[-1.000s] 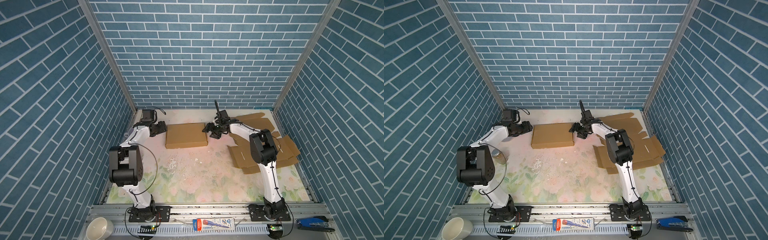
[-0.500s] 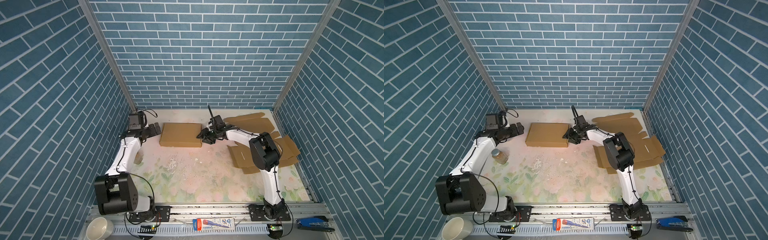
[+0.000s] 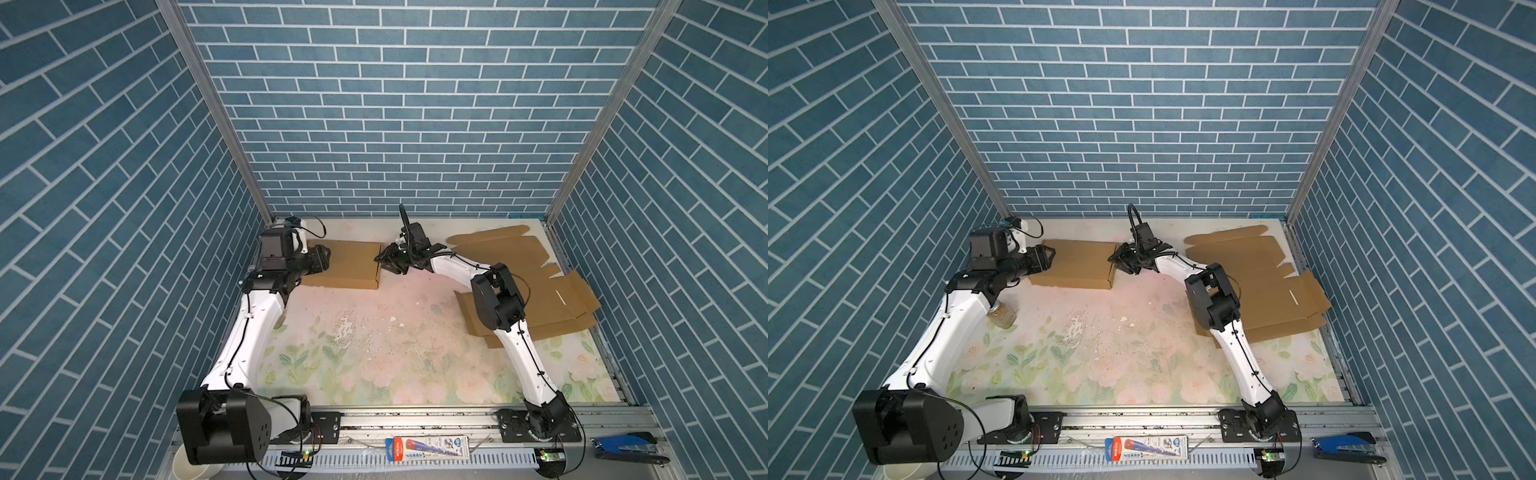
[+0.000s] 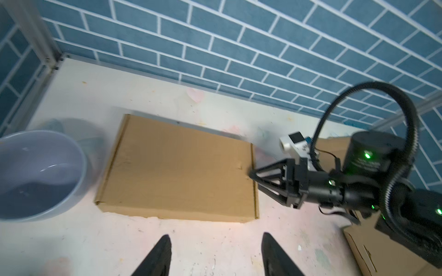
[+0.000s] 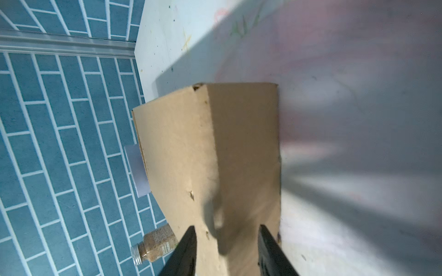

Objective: Fold the paper box

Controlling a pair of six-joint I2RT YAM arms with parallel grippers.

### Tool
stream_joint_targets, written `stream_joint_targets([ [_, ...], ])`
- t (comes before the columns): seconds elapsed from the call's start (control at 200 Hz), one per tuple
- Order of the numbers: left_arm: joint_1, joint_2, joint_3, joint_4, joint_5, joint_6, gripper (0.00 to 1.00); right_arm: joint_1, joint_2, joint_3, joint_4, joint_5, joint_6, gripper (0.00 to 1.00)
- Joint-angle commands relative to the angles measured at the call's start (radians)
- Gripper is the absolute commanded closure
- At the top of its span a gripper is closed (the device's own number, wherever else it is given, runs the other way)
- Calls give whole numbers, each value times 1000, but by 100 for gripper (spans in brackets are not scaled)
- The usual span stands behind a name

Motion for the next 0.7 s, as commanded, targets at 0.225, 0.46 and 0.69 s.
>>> stream_joint_targets([
  [0.225, -118, 31, 9, 15, -42, -6, 34, -79, -364, -221, -426, 203, -446, 44],
  [0.46, -299, 96, 57, -26, -149, 33, 25, -106, -614, -427, -747, 631, -660, 40],
  [0.69, -329, 153, 39, 42, -108, -52, 25, -65, -748, -626, -855, 810, -668, 38],
])
